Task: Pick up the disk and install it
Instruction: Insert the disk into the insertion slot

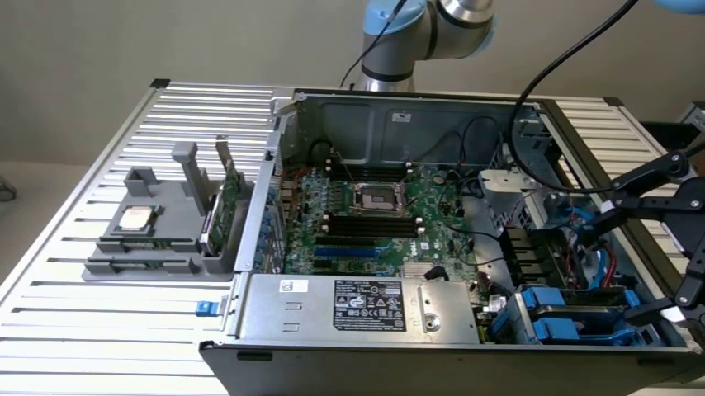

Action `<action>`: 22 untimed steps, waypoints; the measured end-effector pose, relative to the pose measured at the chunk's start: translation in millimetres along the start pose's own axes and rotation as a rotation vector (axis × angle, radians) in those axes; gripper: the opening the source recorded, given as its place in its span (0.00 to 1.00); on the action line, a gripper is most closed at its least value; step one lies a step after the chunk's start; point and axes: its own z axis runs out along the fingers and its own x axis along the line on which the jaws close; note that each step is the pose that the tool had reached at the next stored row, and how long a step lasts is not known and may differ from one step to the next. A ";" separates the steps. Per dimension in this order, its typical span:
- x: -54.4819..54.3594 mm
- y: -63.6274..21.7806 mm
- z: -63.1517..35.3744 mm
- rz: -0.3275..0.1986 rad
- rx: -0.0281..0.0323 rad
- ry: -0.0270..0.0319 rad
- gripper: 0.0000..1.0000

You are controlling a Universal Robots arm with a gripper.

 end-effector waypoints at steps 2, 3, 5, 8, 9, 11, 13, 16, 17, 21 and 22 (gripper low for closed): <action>0.0 -2.3 -3.0 0.000 0.0000 -0.0001 0.99; 0.0 -3.3 -4.4 0.000 0.0000 -0.0001 0.99; -0.1 -5.3 -6.9 0.000 0.0000 0.0000 0.99; -0.3 -8.8 -7.6 0.000 0.0001 0.0002 0.99; -0.4 -10.6 -6.7 0.000 0.0001 0.0000 0.99; -0.8 -15.4 -3.9 0.000 0.0001 -0.0002 0.99; -1.2 -21.8 0.1 0.000 -0.0001 0.0000 0.99; -1.9 -31.6 6.0 -0.001 -0.0316 0.0019 0.99; -2.0 -33.7 7.3 -0.001 -0.0489 0.0028 0.99; -2.3 -42.0 12.3 -0.002 -0.1224 0.0070 0.84; -2.4 -44.0 13.4 -0.003 -0.1388 0.0078 0.84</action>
